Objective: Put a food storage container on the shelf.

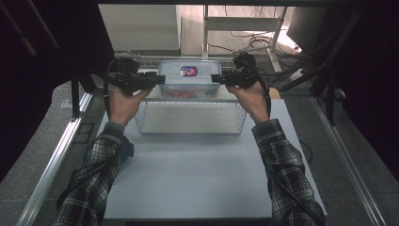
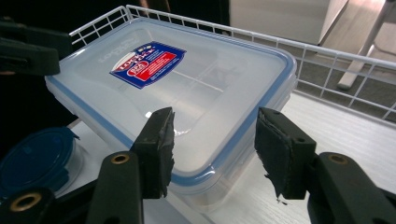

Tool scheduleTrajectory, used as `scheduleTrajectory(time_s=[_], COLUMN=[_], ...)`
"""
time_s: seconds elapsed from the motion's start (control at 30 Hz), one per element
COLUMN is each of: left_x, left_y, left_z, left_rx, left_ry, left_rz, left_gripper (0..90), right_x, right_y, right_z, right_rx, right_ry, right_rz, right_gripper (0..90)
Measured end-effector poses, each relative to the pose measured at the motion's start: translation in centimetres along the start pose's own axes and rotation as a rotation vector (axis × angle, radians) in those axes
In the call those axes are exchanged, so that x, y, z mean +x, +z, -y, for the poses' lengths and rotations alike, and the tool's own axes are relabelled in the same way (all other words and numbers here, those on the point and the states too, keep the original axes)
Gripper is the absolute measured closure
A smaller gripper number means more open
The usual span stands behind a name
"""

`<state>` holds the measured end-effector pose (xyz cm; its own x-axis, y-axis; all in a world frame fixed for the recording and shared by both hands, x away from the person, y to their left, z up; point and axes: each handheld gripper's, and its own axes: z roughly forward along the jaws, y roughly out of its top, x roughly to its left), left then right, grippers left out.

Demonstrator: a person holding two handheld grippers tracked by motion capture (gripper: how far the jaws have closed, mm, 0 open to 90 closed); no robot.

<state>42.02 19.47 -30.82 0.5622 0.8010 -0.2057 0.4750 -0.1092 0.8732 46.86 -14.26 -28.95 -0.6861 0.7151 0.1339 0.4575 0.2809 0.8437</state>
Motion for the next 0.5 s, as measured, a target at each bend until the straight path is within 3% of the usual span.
scheduleTrajectory(time_s=[0.07,0.27,0.3,0.33,0.5], left_x=[-0.1,-1.4,-1.7,-2.0,-2.7], left_y=[-0.2,-1.2,-1.3,-1.3,-1.4], left_z=[0.0,0.9,1.4,2.2,4.3], left_rx=[-0.01,-0.019,-0.015,-0.005,0.016], left_ry=[0.001,0.06,0.075,0.087,0.094], left_rz=[0.012,0.019,0.021,0.025,0.057], left_gripper=[52.5,36.1,36.1,29.5,21.0], right_x=[0.1,0.9,1.0,1.4,2.2], right_y=[-0.1,-1.4,-1.7,-2.2,-3.2], right_z=[0.1,0.9,1.1,1.9,3.7], right_rx=[-0.002,-0.031,-0.038,-0.043,-0.045], right_ry=[-0.006,-0.038,-0.045,-0.055,-0.089], right_rz=[0.0,-0.017,-0.02,-0.028,-0.029], right_gripper=[45.9,34.6,32.0,25.3,15.8])
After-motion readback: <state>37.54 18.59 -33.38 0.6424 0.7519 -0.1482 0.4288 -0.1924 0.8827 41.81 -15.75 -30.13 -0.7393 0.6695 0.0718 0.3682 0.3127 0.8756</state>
